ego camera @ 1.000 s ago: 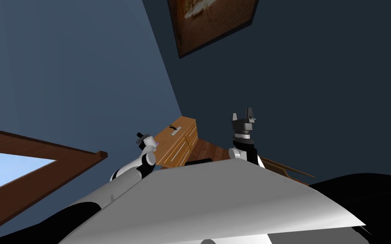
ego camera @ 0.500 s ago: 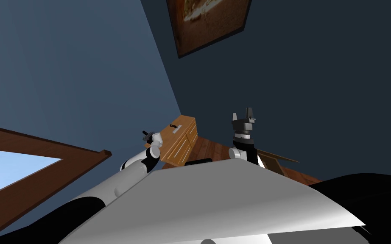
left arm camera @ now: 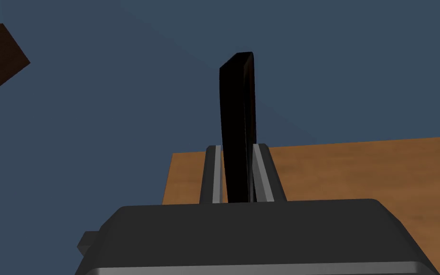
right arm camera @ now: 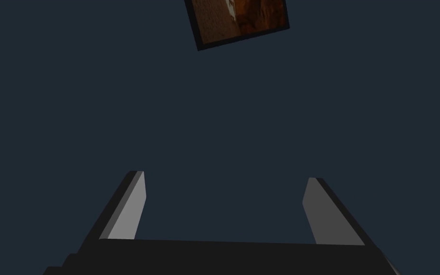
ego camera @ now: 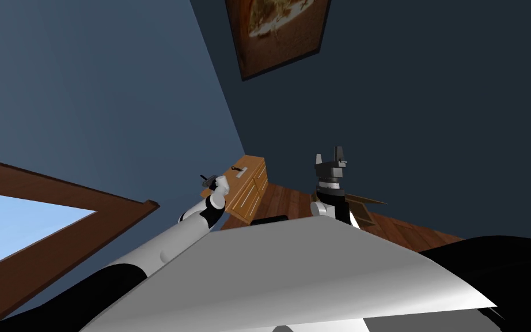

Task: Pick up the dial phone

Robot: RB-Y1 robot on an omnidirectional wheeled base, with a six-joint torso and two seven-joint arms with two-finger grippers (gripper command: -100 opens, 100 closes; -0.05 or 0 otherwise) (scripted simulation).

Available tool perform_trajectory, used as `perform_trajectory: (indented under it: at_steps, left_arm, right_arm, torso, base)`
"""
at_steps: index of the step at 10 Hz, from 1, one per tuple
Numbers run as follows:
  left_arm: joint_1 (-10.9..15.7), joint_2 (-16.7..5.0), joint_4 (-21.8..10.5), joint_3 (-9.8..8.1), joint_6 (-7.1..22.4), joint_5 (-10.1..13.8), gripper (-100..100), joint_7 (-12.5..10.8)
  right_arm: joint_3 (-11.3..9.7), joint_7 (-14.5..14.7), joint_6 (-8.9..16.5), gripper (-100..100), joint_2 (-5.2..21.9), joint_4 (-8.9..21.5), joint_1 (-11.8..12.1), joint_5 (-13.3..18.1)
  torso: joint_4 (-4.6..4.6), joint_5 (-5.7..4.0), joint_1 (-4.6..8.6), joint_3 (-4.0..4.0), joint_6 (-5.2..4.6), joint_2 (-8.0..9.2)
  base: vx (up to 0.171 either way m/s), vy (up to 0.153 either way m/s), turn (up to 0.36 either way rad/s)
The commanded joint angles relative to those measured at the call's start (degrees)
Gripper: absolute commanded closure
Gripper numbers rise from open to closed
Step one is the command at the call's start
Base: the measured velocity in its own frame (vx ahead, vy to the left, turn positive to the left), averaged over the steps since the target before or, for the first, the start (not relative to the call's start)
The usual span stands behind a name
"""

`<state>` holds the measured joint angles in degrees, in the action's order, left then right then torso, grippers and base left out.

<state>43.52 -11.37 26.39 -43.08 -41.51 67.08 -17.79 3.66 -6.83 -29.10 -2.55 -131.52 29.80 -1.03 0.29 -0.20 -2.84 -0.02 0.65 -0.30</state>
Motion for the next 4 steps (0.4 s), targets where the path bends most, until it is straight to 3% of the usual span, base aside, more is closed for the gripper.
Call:
perform_trajectory:
  at_steps: [1, 2, 3, 4]
  left_arm:
    - [2.77, -0.78, -2.86, 0.51, -2.28, -1.51, 100, -2.02]
    - [2.77, -0.78, -4.11, 0.51, -2.28, -1.51, 100, -2.02]
    - [2.60, -0.69, -3.18, 0.39, -2.04, -1.32, 100, -1.56]
    - [2.59, -0.71, -3.33, 0.40, -2.15, -1.36, 0, -1.71]
  right_arm:
    - [0.00, 0.00, 0.00, 0, 0.00, 0.00, 0.00, 0.00]
    - [0.00, 0.00, 0.00, 0, -0.01, 0.00, 0.02, 0.00]
    - [0.00, 0.00, 0.00, 0, -0.01, 0.00, 0.02, 0.00]
    - [0.00, 0.00, -0.01, 0, -0.01, -0.01, 0.02, 0.00]
  torso:
    - [0.00, 0.00, 0.00, 0.00, 0.00, 0.00]
    - [0.01, -0.10, 0.20, -0.09, 0.06, -0.23]
    - [-0.10, -0.10, 0.38, -0.28, 0.05, -0.52]
    - [-0.13, -0.12, 0.44, -0.36, 0.03, -0.64]
  base:
    - [-0.090, 0.058, 0.011]
    - [0.001, 0.006, 0.033]
    - [0.005, -0.002, 0.008]
    - [0.000, 0.000, 0.000]
